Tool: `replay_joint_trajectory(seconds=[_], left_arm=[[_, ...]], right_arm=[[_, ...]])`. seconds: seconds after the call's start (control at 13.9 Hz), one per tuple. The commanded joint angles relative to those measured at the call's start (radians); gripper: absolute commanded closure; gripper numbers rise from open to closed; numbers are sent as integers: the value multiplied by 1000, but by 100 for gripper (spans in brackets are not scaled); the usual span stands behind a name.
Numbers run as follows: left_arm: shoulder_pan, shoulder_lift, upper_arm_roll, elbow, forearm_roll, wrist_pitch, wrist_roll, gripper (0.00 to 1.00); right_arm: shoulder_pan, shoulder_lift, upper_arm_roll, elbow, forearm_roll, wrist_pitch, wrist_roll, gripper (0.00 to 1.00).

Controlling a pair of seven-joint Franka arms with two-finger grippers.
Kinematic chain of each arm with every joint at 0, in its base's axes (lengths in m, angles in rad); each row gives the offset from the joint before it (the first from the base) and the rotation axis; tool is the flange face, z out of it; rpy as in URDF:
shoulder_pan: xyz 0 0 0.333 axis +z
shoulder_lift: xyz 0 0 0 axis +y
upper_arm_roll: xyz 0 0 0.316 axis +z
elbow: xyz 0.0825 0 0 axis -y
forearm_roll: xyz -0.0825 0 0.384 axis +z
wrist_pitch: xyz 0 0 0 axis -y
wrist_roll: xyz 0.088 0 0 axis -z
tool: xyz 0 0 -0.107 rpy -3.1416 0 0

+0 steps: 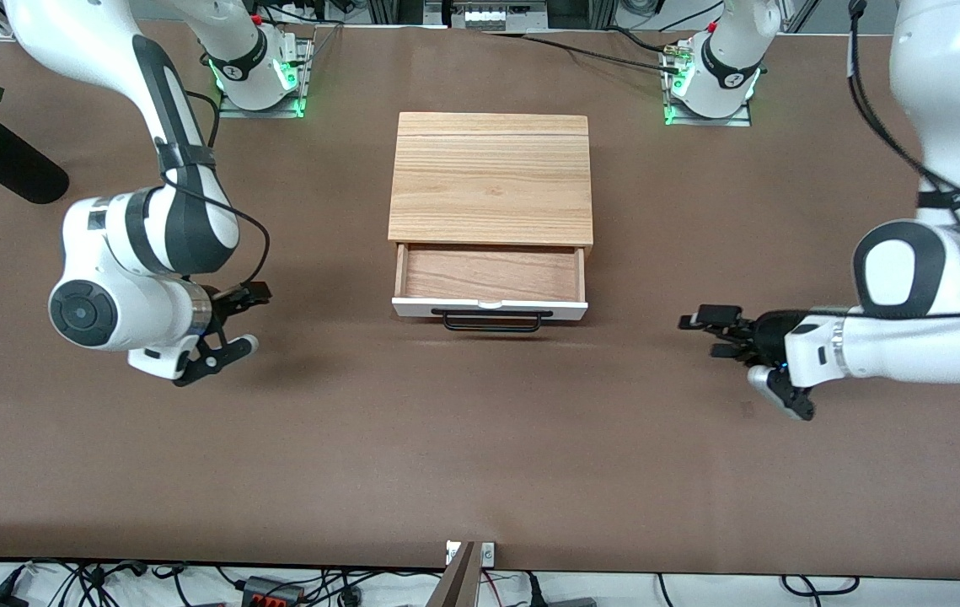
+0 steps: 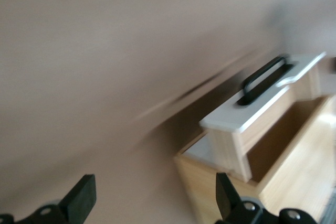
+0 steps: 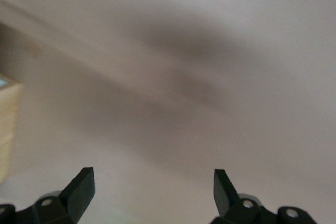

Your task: Pull top drawer with both arms simultaneously

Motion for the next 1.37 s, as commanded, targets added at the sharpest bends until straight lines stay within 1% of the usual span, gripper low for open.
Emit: replay_joint_trajectory(seconds=[0.0, 0.07, 0.14, 0.29, 0.43, 0.5, 0.58, 0.65, 0.72, 0.79, 0.86, 0.94, 1.01, 1.08, 1.29], left_arm=[[17, -103, 9, -25, 177, -61, -19, 0], [18, -141, 9, -25, 225, -98, -64, 0], [19, -166, 9, -24, 260, -139, -129, 0], [37, -204, 9, -5, 312, -166, -158, 0], [54, -226, 6, 19, 380, -180, -165, 0], [55, -252, 8, 19, 401, -193, -168, 0], [58, -276, 8, 12, 424, -195, -192, 0], [64, -289, 6, -4, 434, -195, -217, 0], [69, -293, 5, -19, 434, -189, -227, 0], [71, -304, 6, -27, 435, -189, -231, 0], [71, -344, 1, -84, 435, -180, -246, 0], [71, -405, -2, -170, 435, -131, -272, 0], [71, -480, -3, -282, 435, -64, -281, 0], [71, -532, -6, -354, 435, -27, -284, 0], [68, -545, -15, -369, 435, -25, -361, 0]], right_arm=[[14, -110, -3, -8, -99, -129, 151, 0], [15, -148, -4, -8, -149, -142, 174, 0], [6, -188, -9, -8, -163, -142, 175, 0], [-12, -266, -19, -8, -156, -157, 166, 0], [-14, -320, -15, -6, -157, -227, 175, 0], [-37, -363, -12, -27, -153, -231, 180, 0], [-89, -387, 14, -58, -148, -225, 180, 0], [-192, -421, 102, -90, -127, -208, 179, 0], [-281, -450, 167, -132, -110, -176, 180, 0], [-308, -490, 192, -188, -110, -133, 191, 0], [-324, -534, 194, -257, -108, -72, 206, 0], [-327, -553, 194, -288, -108, -54, 211, 0], [-330, -555, 192, -285, -107, -54, 208, 0], [-334, -561, 188, -275, -99, -56, 199, 0], [-313, -566, 133, -252, -33, -97, 208, 0]])
